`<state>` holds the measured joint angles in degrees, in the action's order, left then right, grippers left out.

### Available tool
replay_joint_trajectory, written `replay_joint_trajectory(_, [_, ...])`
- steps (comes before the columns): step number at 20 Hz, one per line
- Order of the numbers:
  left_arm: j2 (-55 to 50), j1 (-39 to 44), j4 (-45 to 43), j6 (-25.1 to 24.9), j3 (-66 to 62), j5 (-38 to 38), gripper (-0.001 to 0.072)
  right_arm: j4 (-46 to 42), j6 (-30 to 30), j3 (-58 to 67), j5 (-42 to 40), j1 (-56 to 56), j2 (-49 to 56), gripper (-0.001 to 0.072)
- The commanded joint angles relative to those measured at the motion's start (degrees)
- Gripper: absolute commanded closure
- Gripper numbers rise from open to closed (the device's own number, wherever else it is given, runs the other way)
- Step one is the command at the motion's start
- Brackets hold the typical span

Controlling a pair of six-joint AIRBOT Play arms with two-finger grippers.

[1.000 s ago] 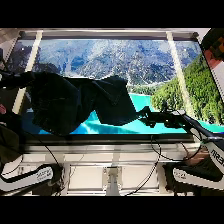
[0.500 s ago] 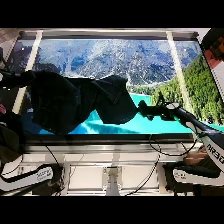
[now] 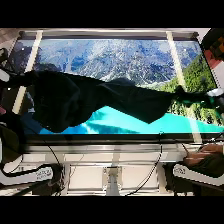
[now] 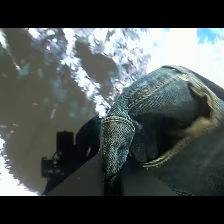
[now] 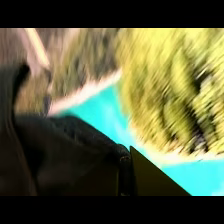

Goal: Fold the clothes and pants, and hang the long-sleeved shirts on hangers.

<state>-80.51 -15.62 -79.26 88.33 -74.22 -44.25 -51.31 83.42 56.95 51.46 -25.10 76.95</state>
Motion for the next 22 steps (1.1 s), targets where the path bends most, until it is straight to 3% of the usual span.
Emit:
replay_joint_trajectory(1, [-1.75,2.25,-0.02,-0.04,-0.02,0.72,0.0678,-7.76,0.31,9.51,-4.22,-5.88,1.92,0.0693])
replay_joint_trajectory(7, [-4.07,7.67,-0.02,0.44,0.0,3.52,0.0678,-8.57,0.61,27.08,-3.76,-2.12,18.99,0.0692])
replay_joint_trajectory(9, [-4.52,8.5,-0.04,4.85,0.0,6.45,0.0678,-9.18,1.77,32.98,-2.25,-0.22,24.98,0.0692])
replay_joint_trajectory(12, [-5.05,8.26,-0.26,9.68,0.0,11.45,0.0679,-12.0,9.31,41.18,0.87,0.5,31.95,0.0693])
replay_joint_trajectory(14, [-5.2,7.54,-0.5,11.96,0.0,13.7,0.0679,-16.04,13.38,45.22,0.9,0.44,33.66,0.0693])
replay_joint_trajectory(17, [-5.79,6.45,-0.46,12.44,0.0,16.26,0.0679,-21.33,14.25,51.28,1.66,0.44,34.47,0.0693])
replay_joint_trajectory(22, [-7.08,6.01,-0.46,15.43,0.0,20.35,0.0679,-21.66,14.75,57.57,4.74,0.5,36.59,0.0692])
